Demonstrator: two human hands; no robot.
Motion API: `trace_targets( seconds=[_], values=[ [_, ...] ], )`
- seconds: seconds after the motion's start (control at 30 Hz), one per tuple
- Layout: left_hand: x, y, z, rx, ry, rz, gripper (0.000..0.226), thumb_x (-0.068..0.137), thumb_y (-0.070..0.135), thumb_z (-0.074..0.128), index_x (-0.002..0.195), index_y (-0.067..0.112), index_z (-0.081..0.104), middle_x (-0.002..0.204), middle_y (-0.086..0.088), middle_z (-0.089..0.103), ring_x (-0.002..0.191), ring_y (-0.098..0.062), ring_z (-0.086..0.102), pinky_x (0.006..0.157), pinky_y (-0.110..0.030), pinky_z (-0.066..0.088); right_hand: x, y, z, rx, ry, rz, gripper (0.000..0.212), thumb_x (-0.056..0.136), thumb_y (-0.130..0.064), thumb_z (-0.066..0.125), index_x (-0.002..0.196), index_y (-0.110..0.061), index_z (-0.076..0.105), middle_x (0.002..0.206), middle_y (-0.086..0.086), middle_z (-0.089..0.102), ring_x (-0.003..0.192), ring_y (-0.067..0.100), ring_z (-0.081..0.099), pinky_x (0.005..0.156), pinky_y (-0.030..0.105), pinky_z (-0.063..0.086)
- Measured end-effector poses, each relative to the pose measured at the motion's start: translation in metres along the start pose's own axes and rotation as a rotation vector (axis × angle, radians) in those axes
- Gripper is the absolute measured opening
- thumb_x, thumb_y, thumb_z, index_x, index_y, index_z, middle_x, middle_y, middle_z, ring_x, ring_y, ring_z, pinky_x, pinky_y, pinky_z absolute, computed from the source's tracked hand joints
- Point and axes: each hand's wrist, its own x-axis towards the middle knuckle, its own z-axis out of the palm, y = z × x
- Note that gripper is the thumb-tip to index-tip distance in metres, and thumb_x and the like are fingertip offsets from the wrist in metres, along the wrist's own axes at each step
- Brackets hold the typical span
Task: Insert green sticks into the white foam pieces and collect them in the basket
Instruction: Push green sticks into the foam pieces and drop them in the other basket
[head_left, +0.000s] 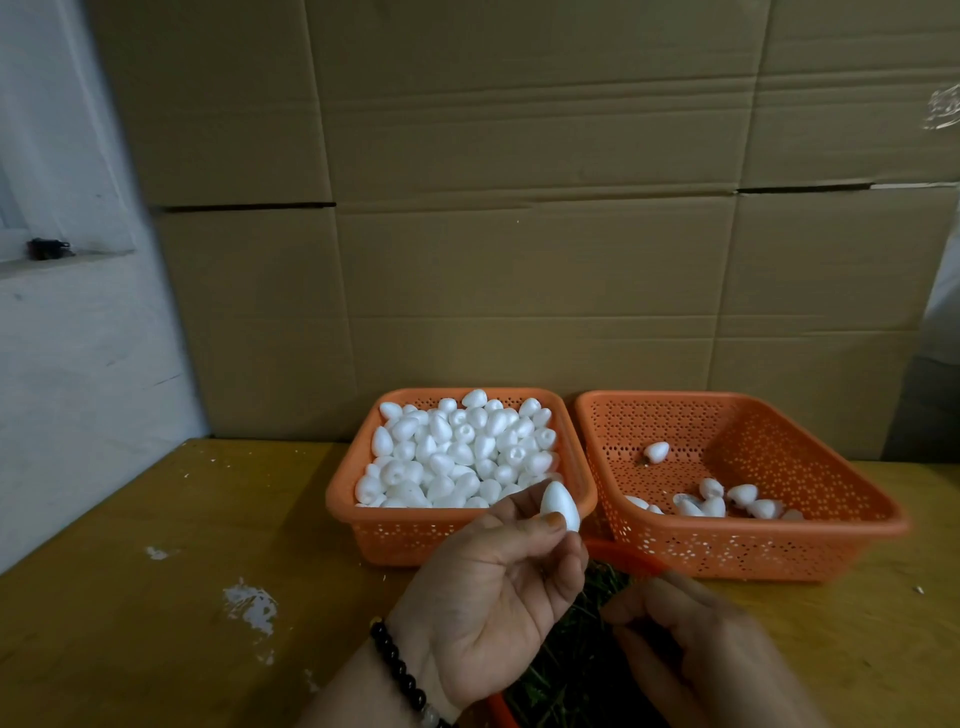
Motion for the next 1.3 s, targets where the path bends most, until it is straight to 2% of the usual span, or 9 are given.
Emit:
trace_targets(
  seconds=[0.1, 0.2, 0.33, 0.47, 0.7, 0.97, 1.13, 1.2, 1.3],
  values=[
    [0.0, -0.001, 0.001, 0.072, 0.018, 0.037, 0.039, 0.07, -0.012, 0.065, 0.106, 0.003, 0.065, 0.08, -0.014, 0.064, 0.064, -0.02, 0.061, 0.051, -0.026, 0.054, -0.001, 0.002, 0.002, 0.005, -0.004, 0.002, 0.042, 0.05, -0.004, 0.089, 0.073, -0.033, 0.067, 0.078, -0.019, 0.064, 0.068, -0.003, 0.062, 0.064, 0.006, 0.045],
    [0.002, -0.004, 0.001, 0.165, 0.08, 0.083, 0.043, 0.067, -0.011, 0.067, 0.107, 0.004, 0.062, 0.074, -0.011, 0.063, 0.06, -0.017, 0.06, 0.049, -0.025, 0.053, -0.001, 0.004, 0.004, -0.014, 0.016, -0.024, 0.043, 0.048, -0.003, 0.09, 0.072, -0.031, 0.067, 0.079, -0.016, 0.066, 0.081, 0.004, 0.06, 0.075, -0.007, 0.033],
    [0.001, -0.005, 0.001, 0.274, 0.117, 0.14, 0.045, 0.064, -0.003, 0.071, 0.107, 0.006, 0.063, 0.076, -0.008, 0.066, 0.062, -0.016, 0.062, 0.051, -0.026, 0.053, -0.001, 0.005, 0.004, -0.006, 0.014, -0.033, 0.045, 0.049, -0.005, 0.09, 0.073, -0.034, 0.066, 0.08, -0.019, 0.065, 0.076, -0.003, 0.061, 0.071, 0.002, 0.042],
    [0.002, -0.007, -0.001, 0.467, 0.148, 0.272, 0.036, 0.069, 0.0, 0.073, 0.102, 0.013, 0.068, 0.086, -0.002, 0.07, 0.076, -0.014, 0.063, 0.062, -0.026, 0.052, 0.002, 0.001, 0.004, -0.104, 0.069, -0.048, 0.046, 0.041, -0.006, 0.093, 0.07, -0.031, 0.067, 0.08, -0.011, 0.068, 0.096, 0.016, 0.05, 0.082, -0.015, 0.013],
    [0.003, -0.013, -0.004, 0.891, 0.157, 0.544, 0.033, 0.068, 0.012, 0.069, 0.094, 0.033, 0.07, 0.108, 0.001, 0.07, 0.105, -0.016, 0.064, 0.089, -0.034, 0.054, 0.003, -0.003, 0.003, -0.132, 0.083, -0.073, 0.048, 0.037, -0.007, 0.094, 0.068, -0.031, 0.067, 0.078, -0.011, 0.068, 0.096, 0.017, 0.049, 0.081, -0.016, 0.008],
    [0.005, -0.015, -0.005, 1.002, 0.096, 0.624, 0.034, 0.066, 0.011, 0.071, 0.092, 0.032, 0.072, 0.117, -0.005, 0.065, 0.113, -0.016, 0.061, 0.097, -0.041, 0.05, 0.005, -0.004, 0.001, -0.195, 0.114, -0.125, 0.048, 0.032, -0.01, 0.094, 0.065, -0.03, 0.067, 0.074, -0.008, 0.068, 0.094, 0.019, 0.046, 0.088, -0.013, 0.003],
    [0.004, -0.014, -0.004, 1.079, 0.085, 0.649, 0.037, 0.066, 0.015, 0.074, 0.097, 0.033, 0.072, 0.119, -0.001, 0.063, 0.122, -0.013, 0.055, 0.106, -0.04, 0.042, 0.004, -0.001, 0.003, -0.181, 0.09, -0.122, 0.048, 0.032, -0.01, 0.094, 0.065, -0.032, 0.066, 0.073, -0.013, 0.066, 0.087, 0.003, 0.046, 0.09, -0.012, 0.003],
    [0.004, -0.015, -0.004, 1.095, 0.098, 0.632, 0.04, 0.065, 0.016, 0.076, 0.101, 0.035, 0.071, 0.117, 0.003, 0.065, 0.118, -0.01, 0.057, 0.104, -0.04, 0.044, 0.003, 0.002, 0.005, -0.145, 0.075, -0.114, 0.048, 0.035, -0.008, 0.093, 0.067, -0.032, 0.066, 0.074, -0.014, 0.065, 0.089, 0.007, 0.051, 0.087, -0.013, 0.011],
    [0.004, -0.017, -0.005, 1.117, 0.159, 0.609, 0.046, 0.06, 0.021, 0.077, 0.1, 0.037, 0.063, 0.099, 0.012, 0.067, 0.093, -0.003, 0.063, 0.086, -0.033, 0.053, 0.003, 0.003, 0.006, -0.135, 0.072, -0.111, 0.048, 0.037, -0.007, 0.093, 0.068, -0.032, 0.066, 0.075, -0.013, 0.065, 0.091, 0.012, 0.053, 0.082, -0.014, 0.016]
  ],
)
